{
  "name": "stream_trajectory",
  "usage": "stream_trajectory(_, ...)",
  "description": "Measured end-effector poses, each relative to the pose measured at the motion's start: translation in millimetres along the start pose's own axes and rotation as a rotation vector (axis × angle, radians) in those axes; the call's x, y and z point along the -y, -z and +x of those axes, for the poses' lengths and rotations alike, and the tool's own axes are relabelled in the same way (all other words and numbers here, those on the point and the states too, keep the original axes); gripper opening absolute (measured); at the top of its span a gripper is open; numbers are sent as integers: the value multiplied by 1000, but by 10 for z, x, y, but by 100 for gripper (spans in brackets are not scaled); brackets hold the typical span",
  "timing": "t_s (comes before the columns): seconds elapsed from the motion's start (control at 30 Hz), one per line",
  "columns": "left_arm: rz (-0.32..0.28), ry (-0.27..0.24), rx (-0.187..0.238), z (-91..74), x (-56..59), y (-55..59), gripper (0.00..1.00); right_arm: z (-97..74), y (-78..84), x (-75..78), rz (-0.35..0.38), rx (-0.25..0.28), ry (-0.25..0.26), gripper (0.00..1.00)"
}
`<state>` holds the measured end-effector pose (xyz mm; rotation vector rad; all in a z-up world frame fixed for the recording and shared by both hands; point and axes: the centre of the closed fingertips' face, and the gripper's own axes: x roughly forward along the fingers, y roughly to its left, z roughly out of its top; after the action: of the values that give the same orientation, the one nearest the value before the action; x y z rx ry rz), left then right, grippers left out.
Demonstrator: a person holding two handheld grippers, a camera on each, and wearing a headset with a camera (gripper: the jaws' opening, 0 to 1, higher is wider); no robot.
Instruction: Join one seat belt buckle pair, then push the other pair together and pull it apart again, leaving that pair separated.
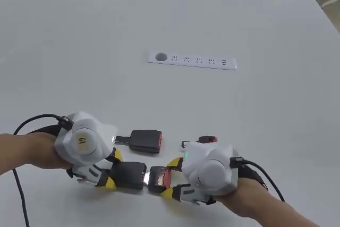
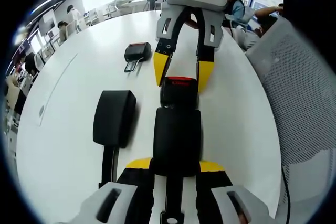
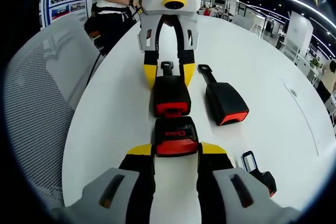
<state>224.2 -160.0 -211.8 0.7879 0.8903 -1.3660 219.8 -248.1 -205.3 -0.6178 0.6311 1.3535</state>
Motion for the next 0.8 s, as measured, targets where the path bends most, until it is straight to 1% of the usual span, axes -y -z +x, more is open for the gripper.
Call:
stream_trajectory(0.13, -2, -1, -4, -4, 10, -20, 30, 29, -35, -8, 13, 1, 2, 28)
stream_trajectory(0.17, -1, -1, -5, -2, 10, -19, 30, 5, 55, -12, 67, -48, 26, 28)
stream_trajectory(0.2, -11, -3, -8, -2, 13, -19, 30, 39, -28, -36, 13, -9, 1, 28)
stream_trajectory(0.33, 0, -1, -23, 6, 17, -23, 30, 27, -16, -60, 25, -19, 7, 28)
stream_trajectory(0.47, -4, -2, -19, 5, 20, -22, 30, 13, -4, -55, 18, -21, 7, 28)
stream_trajectory(0.7, 0, 0, -20, 10, 21, -19, 30, -22, 4, -26, 8, -2, 0, 28)
stream_trajectory(0.8, -1, 4, -17, 7, 22, -22, 30, -56, 3, -21, 19, 24, -7, 27)
